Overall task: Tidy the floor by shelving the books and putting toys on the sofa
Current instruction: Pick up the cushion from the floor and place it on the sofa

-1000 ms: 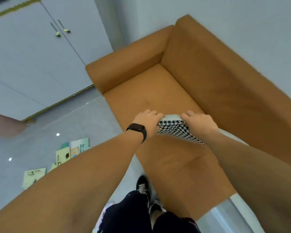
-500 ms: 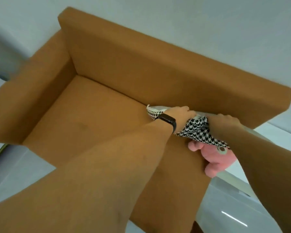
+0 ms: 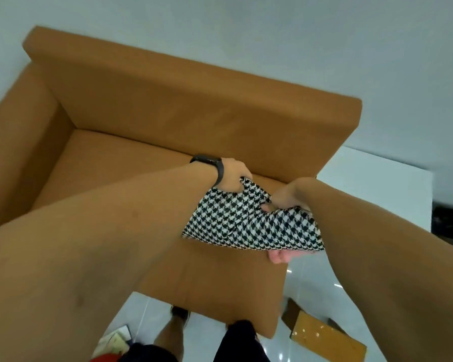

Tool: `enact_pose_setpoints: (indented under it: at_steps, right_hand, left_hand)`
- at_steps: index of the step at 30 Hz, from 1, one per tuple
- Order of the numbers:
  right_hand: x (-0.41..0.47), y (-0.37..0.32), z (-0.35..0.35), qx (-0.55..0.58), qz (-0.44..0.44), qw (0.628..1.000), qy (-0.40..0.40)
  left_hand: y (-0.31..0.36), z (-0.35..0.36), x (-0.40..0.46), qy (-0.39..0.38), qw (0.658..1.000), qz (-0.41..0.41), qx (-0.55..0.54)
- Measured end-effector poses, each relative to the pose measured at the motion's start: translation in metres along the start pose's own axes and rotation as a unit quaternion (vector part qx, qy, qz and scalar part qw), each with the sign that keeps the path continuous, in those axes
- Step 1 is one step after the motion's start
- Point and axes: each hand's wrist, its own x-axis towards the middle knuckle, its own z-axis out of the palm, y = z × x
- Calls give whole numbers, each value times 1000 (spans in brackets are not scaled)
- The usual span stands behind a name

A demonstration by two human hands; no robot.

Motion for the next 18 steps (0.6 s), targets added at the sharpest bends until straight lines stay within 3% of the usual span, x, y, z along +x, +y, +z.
enact_pose_setpoints:
  at_steps: [4, 9, 18]
  right_hand:
    - [-26, -8, 12, -43, 23, 997, 59]
    - [-26, 2, 12, -23, 4, 977, 213]
    - [3, -33, -6, -50, 16, 940, 338]
  left_hand:
    - [1, -5, -24, 26, 999, 13, -24]
    - [-9, 7, -33, 67, 996, 20, -54]
    - [-66, 3, -25, 123, 988, -12, -88]
